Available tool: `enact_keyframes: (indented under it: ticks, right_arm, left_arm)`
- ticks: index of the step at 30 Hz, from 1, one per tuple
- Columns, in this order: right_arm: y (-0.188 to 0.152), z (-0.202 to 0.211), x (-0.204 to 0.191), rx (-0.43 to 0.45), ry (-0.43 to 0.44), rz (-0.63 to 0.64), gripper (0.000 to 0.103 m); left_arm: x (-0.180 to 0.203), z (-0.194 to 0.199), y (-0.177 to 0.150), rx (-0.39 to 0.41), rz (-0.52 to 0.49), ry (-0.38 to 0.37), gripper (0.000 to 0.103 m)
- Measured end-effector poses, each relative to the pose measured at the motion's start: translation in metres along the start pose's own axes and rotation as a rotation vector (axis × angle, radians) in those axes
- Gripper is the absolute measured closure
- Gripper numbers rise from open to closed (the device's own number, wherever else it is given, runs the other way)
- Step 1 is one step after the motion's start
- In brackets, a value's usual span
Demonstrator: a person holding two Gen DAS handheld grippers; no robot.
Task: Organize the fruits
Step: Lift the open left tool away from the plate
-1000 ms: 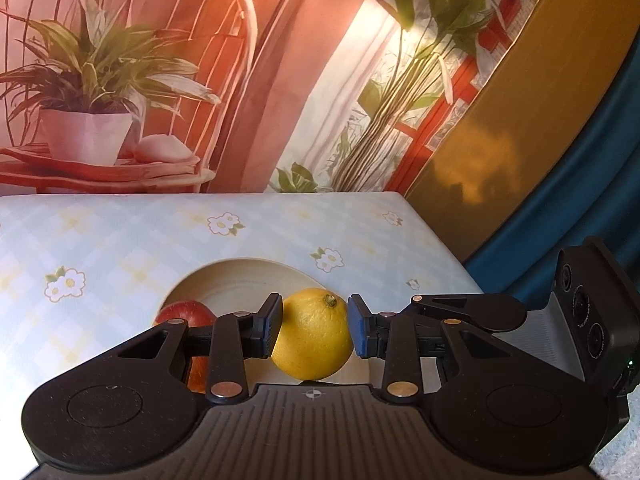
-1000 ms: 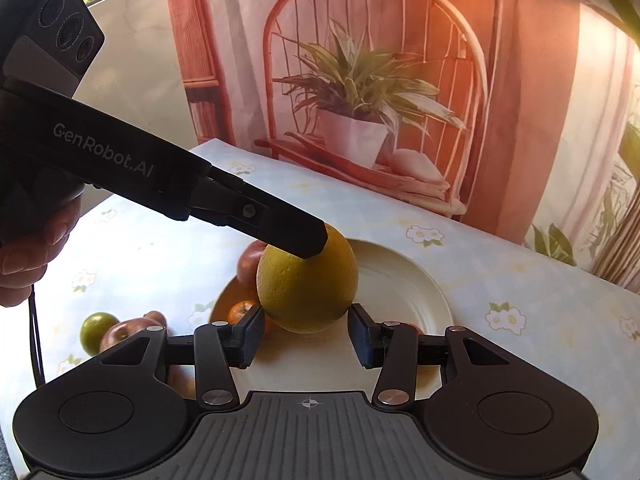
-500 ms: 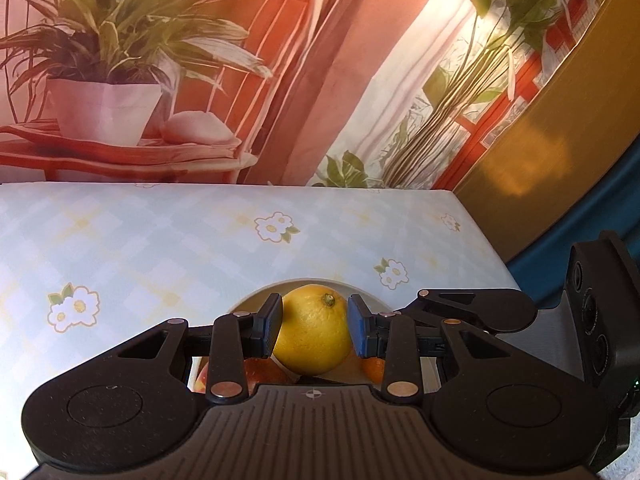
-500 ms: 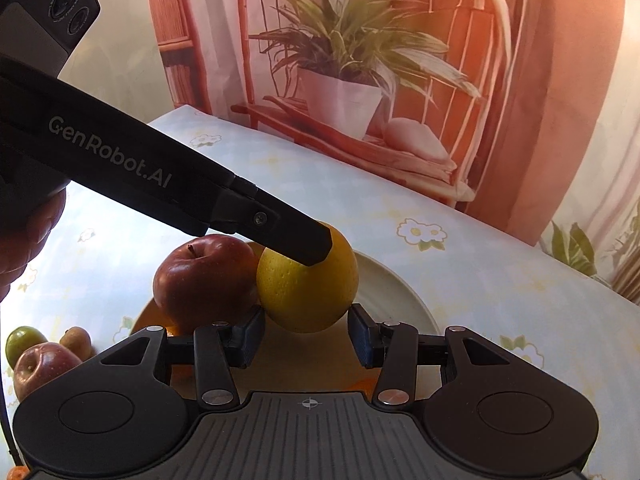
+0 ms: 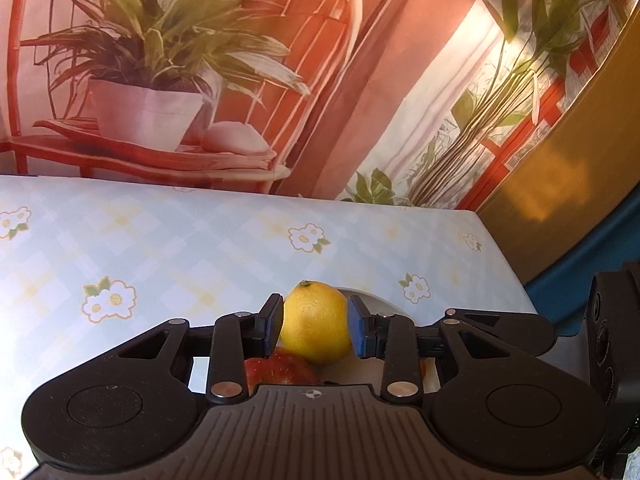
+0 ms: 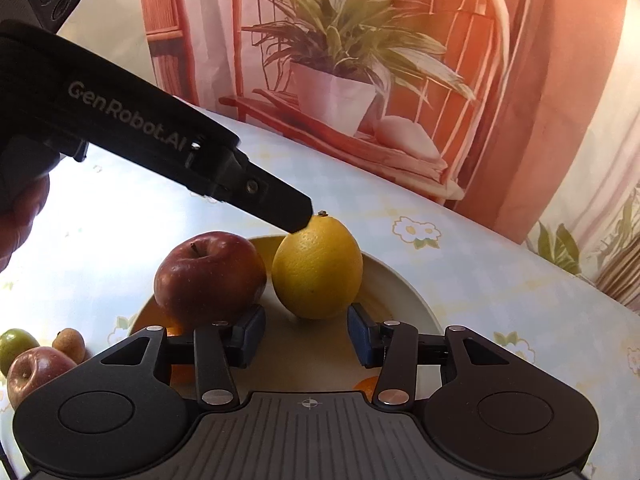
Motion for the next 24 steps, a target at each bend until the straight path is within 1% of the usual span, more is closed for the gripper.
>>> enact_keyframes:
  ticks: [4,8,14,18,24]
  right_arm:
    - [-0.008,0.021,0.002,0.021,-0.025,-0.058,0.061]
    - [-0.021,0.047,-0.001,0.066,-0.042,-0.111,0.061]
    - [-0.046,0.084,-0.011,0.119,-0.071,-0.192,0.061]
    - [-0.062,0.102,-0.018,0.142,-0.082,-0.231,0.061]
    - [-0.083,0.126,-0.027,0.158,-0.106,-0.254,0.061]
  left_arm:
    - [-0.002,0.028,-0.004,0.031,-0.009,0.037,0.067]
    - [-0.005,0.063,-0.014,0.071,-0.039,0.082,0.066]
    - [-0.017,0.109,-0.041,0.085,-0.083,0.187,0.066]
    - [-0.025,0.137,-0.061,0.108,-0.083,0.233,0.065]
    - [-0.028,0.163,-0.085,0.15,-0.078,0.291,0.065]
Point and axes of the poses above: each gripper's, at about its wrist camera, not at the fingertips, and z roughly against the way its jaws point, x to its right, y to its top, the point moved 5 cm from there along -z, roughly the way its jaws point, and after that the axes turned 4 degrees about -y, right-handed, at the moved point
